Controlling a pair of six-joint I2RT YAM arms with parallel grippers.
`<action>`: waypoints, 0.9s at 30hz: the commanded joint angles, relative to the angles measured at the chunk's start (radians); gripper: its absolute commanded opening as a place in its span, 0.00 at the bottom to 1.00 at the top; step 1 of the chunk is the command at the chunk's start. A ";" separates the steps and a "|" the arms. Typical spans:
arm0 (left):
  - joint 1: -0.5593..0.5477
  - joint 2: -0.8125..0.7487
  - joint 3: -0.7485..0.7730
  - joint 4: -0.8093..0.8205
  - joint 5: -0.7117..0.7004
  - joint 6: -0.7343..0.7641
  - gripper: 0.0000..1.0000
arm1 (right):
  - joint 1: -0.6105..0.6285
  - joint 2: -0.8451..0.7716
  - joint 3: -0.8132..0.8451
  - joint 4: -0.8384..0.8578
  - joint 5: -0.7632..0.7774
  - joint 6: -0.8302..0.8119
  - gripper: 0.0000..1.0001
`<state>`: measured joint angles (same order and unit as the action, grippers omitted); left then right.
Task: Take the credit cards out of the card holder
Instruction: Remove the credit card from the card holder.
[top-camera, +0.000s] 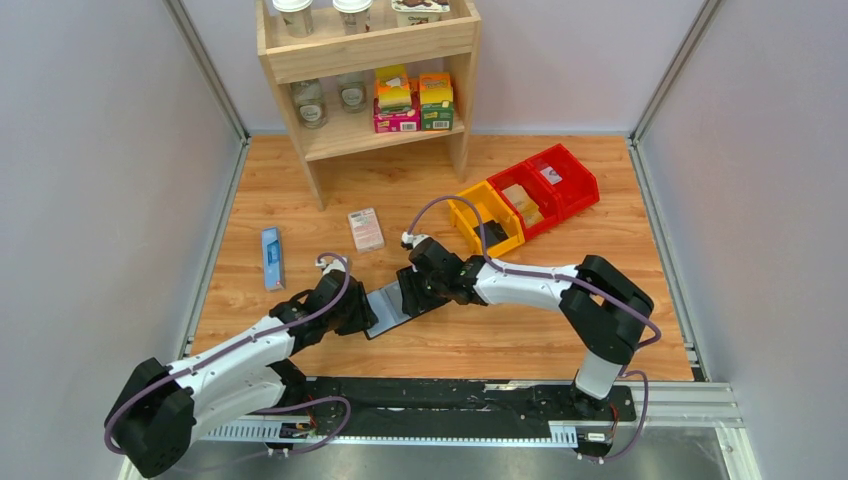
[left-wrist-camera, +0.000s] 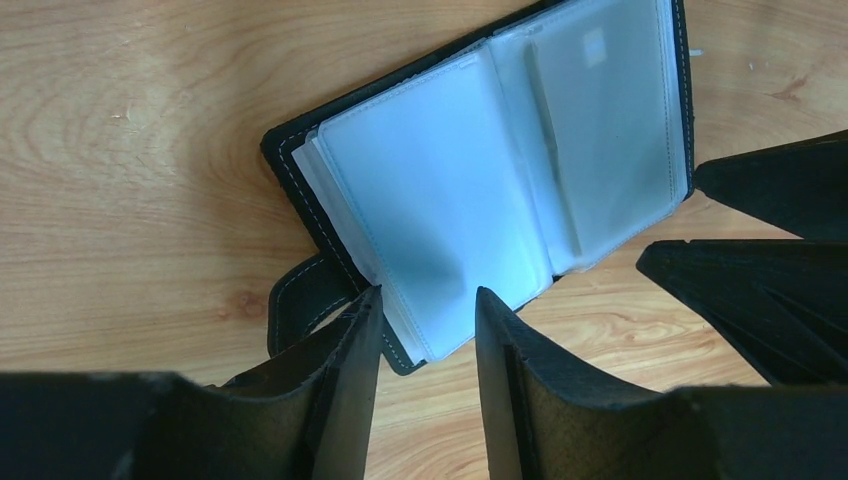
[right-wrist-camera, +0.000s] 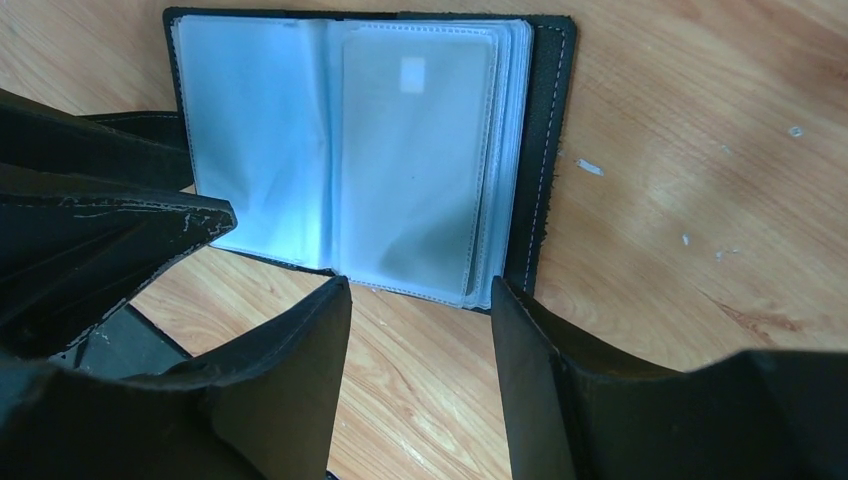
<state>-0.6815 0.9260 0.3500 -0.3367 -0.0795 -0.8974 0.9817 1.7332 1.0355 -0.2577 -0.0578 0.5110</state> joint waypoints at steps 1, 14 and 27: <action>-0.006 0.008 -0.020 0.039 0.018 -0.015 0.47 | 0.011 0.011 0.040 0.051 -0.016 0.003 0.56; -0.006 0.007 -0.039 0.085 0.049 -0.032 0.43 | 0.012 0.022 0.047 0.055 -0.051 0.003 0.55; -0.006 0.016 -0.049 0.126 0.073 -0.047 0.41 | 0.015 0.006 0.055 0.078 -0.097 0.001 0.59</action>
<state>-0.6815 0.9325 0.3145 -0.2420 -0.0387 -0.9257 0.9874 1.7512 1.0431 -0.2398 -0.1280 0.5110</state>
